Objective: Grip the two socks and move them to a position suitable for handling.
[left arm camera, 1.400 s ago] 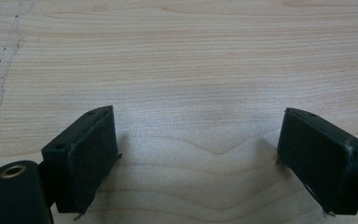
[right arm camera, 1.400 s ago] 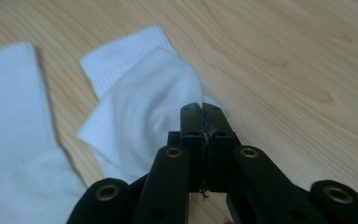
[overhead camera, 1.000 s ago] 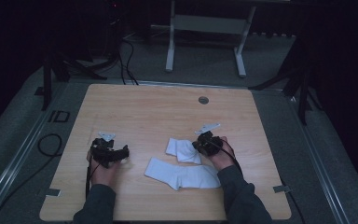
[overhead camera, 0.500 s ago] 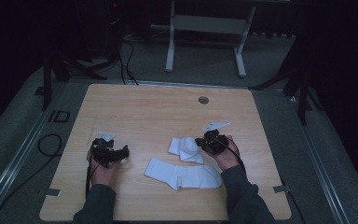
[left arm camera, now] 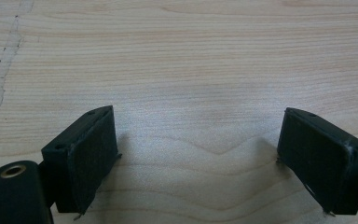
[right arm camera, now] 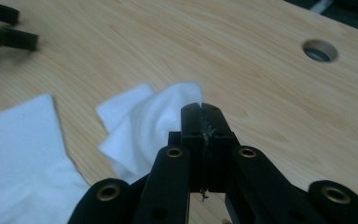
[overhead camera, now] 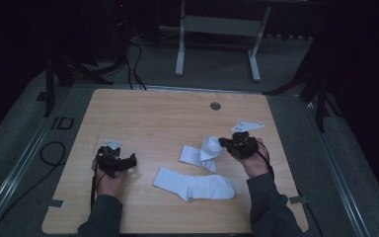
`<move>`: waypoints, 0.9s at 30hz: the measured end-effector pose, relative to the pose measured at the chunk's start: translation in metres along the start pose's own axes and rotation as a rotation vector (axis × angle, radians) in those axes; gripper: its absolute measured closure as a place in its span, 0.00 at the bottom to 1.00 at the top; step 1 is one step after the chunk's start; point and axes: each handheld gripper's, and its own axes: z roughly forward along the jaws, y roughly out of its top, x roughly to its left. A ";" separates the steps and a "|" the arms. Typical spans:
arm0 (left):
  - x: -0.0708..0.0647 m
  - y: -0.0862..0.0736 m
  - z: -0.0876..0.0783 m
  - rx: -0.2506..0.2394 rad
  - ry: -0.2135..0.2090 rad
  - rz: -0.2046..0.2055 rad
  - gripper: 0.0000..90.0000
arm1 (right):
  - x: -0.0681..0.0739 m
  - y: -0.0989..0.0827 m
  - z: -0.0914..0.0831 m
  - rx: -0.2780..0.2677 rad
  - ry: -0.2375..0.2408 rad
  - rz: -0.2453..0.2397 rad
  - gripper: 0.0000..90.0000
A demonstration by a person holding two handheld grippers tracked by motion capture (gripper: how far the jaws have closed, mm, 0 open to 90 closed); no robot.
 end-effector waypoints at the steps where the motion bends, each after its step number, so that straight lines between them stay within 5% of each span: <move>1: 0.000 0.000 0.000 0.000 0.000 0.000 0.13 | -0.004 -0.003 -0.002 0.009 -0.010 0.001 0.99; 7: 0.000 0.000 0.000 0.000 0.000 0.000 0.13 | -0.024 -0.024 -0.008 0.085 -0.097 0.003 0.99; 15: 0.000 0.000 0.000 0.000 0.000 0.000 0.13 | -0.051 -0.056 -0.015 0.148 -0.147 0.070 0.99; 27: 0.000 0.000 0.000 -0.001 0.000 0.000 0.13 | -0.058 -0.079 -0.024 0.220 -0.200 0.070 0.99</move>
